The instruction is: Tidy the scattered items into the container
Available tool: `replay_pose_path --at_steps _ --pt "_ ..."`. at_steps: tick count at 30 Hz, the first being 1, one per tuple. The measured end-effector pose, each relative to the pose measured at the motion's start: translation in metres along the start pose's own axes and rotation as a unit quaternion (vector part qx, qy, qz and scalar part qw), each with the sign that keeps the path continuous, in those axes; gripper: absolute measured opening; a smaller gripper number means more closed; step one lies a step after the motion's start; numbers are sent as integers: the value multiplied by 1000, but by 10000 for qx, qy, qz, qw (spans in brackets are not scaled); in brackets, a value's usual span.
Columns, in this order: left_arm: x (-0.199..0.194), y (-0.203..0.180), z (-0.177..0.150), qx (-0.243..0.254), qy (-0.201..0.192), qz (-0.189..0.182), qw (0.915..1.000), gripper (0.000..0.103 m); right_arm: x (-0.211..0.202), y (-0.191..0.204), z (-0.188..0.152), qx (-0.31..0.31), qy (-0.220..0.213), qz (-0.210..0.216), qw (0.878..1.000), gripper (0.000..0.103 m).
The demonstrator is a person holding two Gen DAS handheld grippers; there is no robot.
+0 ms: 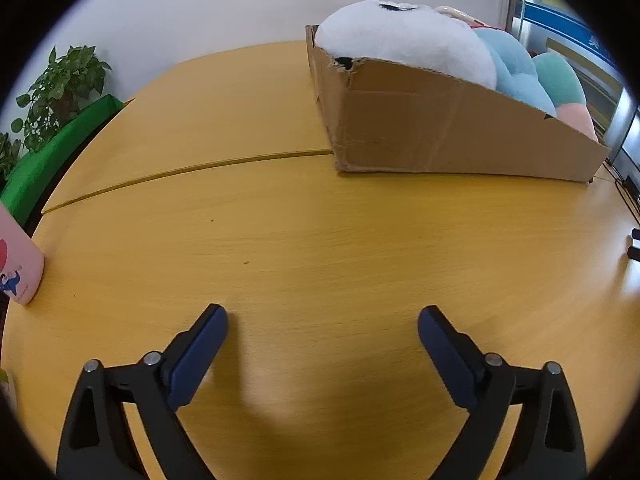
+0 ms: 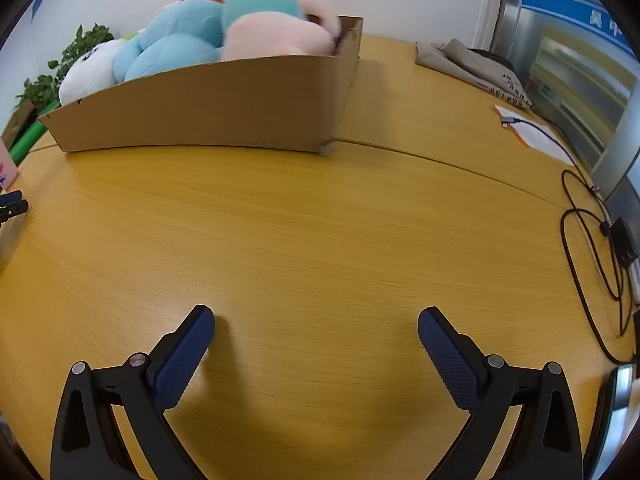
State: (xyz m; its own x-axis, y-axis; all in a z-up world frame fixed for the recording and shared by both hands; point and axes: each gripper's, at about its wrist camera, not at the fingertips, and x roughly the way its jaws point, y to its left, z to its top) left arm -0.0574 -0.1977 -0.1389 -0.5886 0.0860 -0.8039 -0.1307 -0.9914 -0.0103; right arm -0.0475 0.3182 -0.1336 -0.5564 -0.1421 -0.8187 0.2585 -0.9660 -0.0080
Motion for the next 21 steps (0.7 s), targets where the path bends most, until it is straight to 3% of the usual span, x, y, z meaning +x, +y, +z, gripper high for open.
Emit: replay_pose_path --at_steps 6,13,21 --pt "1 35 7 271 18 -174 9995 103 -2 -41 -3 -720 -127 496 9961 103" --pt "13 70 21 585 1 -369 9976 103 6 -81 7 -1590 -141 1111 9809 103" --pt "9 81 17 1510 13 -1024 9832 103 9 -87 13 -1906 -143 1282 9732 103"
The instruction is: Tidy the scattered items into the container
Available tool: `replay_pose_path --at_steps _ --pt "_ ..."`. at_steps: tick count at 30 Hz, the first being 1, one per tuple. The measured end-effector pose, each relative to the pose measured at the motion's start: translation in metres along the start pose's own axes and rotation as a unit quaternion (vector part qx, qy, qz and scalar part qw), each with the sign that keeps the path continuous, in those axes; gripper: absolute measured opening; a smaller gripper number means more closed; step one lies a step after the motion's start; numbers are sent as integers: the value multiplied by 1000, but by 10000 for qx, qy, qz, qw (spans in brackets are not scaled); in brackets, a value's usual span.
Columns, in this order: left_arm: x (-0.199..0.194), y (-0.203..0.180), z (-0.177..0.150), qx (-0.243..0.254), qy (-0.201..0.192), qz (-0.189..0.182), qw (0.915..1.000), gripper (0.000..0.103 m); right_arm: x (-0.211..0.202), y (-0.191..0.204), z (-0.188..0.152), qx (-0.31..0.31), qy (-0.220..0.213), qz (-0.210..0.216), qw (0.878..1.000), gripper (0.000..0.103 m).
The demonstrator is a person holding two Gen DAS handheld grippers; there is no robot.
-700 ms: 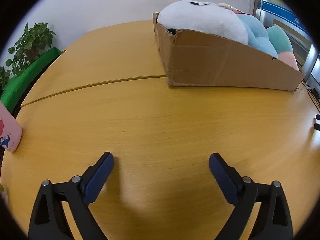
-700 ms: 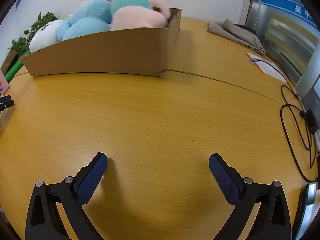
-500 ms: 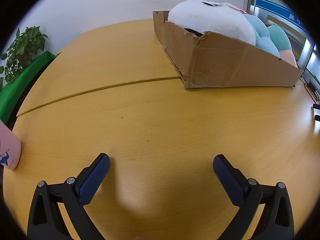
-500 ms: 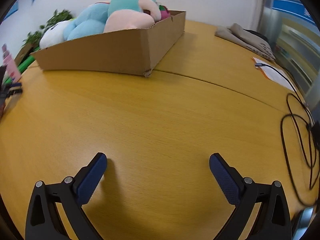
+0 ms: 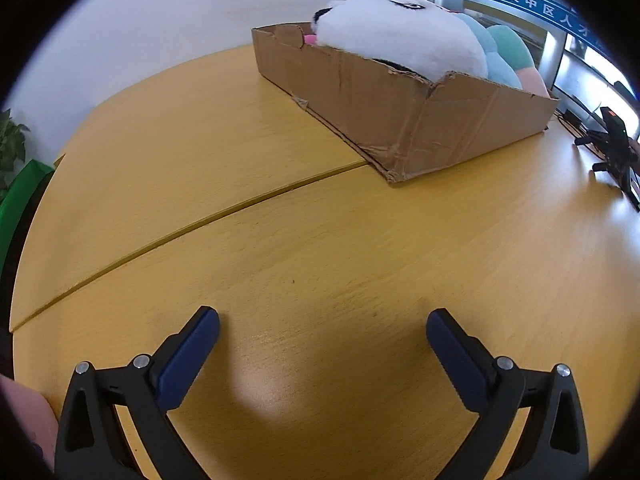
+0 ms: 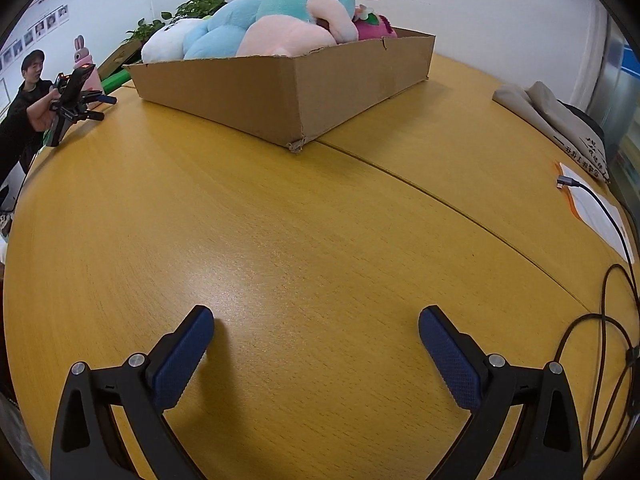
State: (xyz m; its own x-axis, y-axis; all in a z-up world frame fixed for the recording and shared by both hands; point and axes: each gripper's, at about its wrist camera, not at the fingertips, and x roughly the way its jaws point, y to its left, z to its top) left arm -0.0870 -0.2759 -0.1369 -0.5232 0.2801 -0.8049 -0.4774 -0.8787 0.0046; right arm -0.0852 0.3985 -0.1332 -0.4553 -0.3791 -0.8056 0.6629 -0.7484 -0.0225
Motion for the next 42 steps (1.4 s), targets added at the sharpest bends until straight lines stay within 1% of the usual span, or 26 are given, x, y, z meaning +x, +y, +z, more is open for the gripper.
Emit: replay_pose_path --at_steps 7,42 --pt "-7 9 -2 40 15 -57 10000 103 1 0 1 -5 -2 -1 10000 103" --pt "-1 6 9 31 33 -26 10000 103 0 0 0 -16 -9 10 10000 103"
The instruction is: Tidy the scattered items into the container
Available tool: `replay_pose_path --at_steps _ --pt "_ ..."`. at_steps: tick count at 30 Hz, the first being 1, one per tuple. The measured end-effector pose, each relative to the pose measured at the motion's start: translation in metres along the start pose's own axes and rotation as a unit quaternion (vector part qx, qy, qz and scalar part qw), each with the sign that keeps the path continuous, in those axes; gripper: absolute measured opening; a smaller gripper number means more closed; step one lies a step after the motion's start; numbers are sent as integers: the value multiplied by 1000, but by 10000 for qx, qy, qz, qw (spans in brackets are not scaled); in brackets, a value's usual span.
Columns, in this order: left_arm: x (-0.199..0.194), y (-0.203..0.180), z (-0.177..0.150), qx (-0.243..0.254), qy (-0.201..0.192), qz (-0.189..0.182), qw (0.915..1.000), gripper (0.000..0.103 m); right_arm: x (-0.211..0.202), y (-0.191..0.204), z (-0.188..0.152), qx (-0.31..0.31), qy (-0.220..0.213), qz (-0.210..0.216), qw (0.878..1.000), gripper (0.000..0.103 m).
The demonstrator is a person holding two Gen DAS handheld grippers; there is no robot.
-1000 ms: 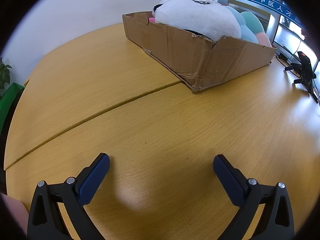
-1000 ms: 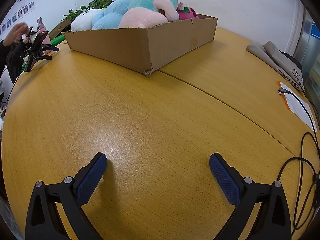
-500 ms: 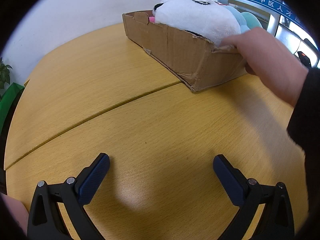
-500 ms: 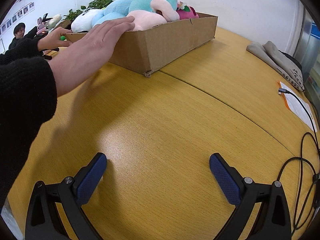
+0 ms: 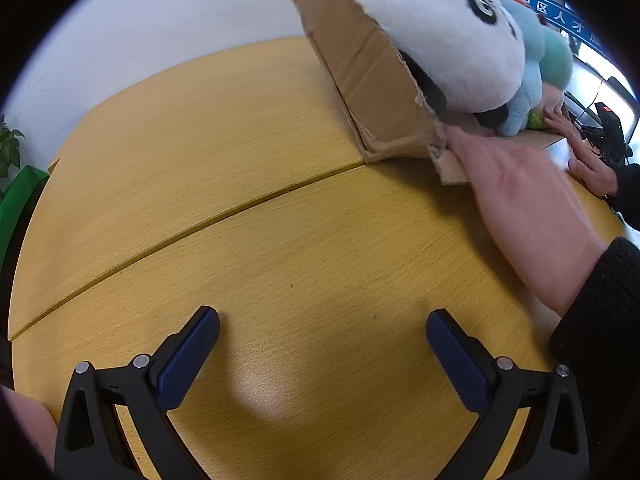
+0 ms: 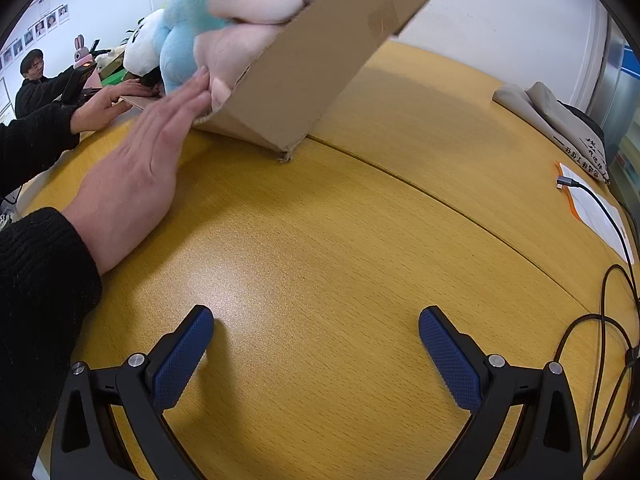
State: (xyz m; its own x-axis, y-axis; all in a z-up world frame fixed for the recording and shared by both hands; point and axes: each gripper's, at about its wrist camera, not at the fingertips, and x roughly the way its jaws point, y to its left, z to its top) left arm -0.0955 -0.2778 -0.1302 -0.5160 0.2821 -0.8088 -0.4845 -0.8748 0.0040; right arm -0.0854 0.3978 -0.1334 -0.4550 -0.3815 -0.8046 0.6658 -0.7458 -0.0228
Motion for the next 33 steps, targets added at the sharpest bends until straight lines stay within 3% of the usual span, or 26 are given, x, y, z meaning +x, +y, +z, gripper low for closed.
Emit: replay_pose_path --at_steps 33 --pt "6 23 2 -21 3 12 10000 103 1 1 2 -10 -2 2 10000 103"
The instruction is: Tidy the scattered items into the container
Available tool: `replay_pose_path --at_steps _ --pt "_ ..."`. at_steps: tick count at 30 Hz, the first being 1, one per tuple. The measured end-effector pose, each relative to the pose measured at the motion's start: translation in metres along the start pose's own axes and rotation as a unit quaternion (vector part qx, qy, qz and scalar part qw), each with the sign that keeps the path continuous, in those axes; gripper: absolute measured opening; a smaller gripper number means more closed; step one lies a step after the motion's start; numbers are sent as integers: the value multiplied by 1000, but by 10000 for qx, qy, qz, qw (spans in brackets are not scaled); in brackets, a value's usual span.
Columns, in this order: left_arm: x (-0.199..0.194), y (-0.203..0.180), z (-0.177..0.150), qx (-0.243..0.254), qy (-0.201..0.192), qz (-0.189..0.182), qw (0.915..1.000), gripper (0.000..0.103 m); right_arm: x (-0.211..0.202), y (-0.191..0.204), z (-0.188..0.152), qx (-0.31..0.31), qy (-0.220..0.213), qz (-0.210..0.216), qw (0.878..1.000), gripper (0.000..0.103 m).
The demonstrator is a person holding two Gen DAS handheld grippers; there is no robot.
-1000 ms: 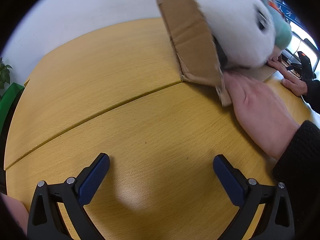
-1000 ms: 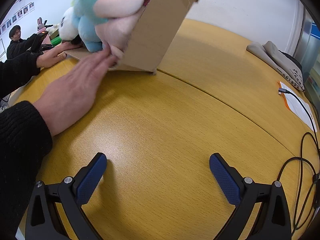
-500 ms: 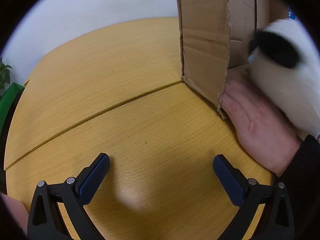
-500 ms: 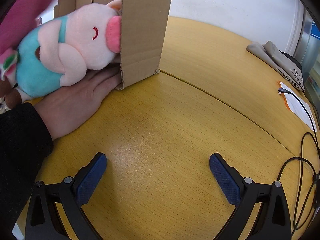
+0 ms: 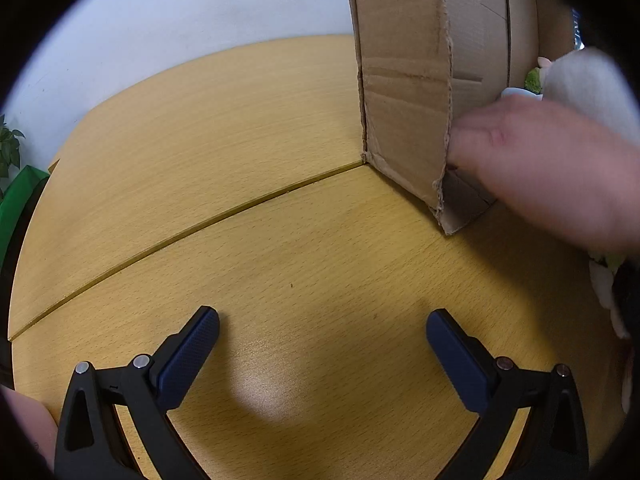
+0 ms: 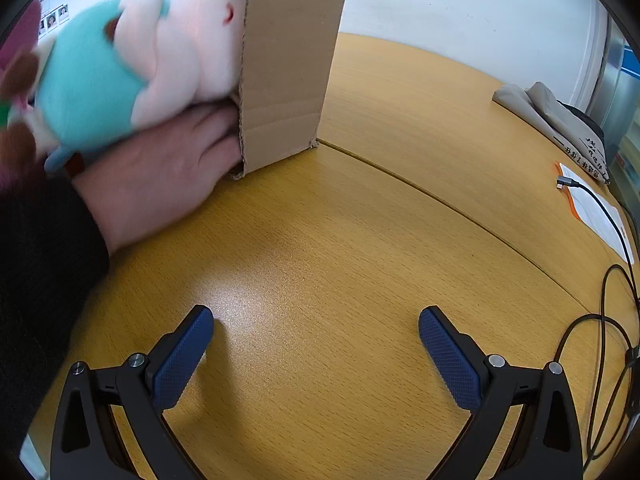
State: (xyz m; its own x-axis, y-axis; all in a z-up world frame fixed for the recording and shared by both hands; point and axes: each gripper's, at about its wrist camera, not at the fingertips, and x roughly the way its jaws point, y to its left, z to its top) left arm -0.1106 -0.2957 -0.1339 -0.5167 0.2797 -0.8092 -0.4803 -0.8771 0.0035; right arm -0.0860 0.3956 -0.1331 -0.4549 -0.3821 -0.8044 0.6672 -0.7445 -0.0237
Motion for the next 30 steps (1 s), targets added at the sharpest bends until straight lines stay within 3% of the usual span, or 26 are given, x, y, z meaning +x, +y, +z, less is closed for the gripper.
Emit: replay_pose_path --at_steps 30 --pt "1 -1 1 -28 3 23 10000 103 0 0 0 -6 -1 5 10000 103"
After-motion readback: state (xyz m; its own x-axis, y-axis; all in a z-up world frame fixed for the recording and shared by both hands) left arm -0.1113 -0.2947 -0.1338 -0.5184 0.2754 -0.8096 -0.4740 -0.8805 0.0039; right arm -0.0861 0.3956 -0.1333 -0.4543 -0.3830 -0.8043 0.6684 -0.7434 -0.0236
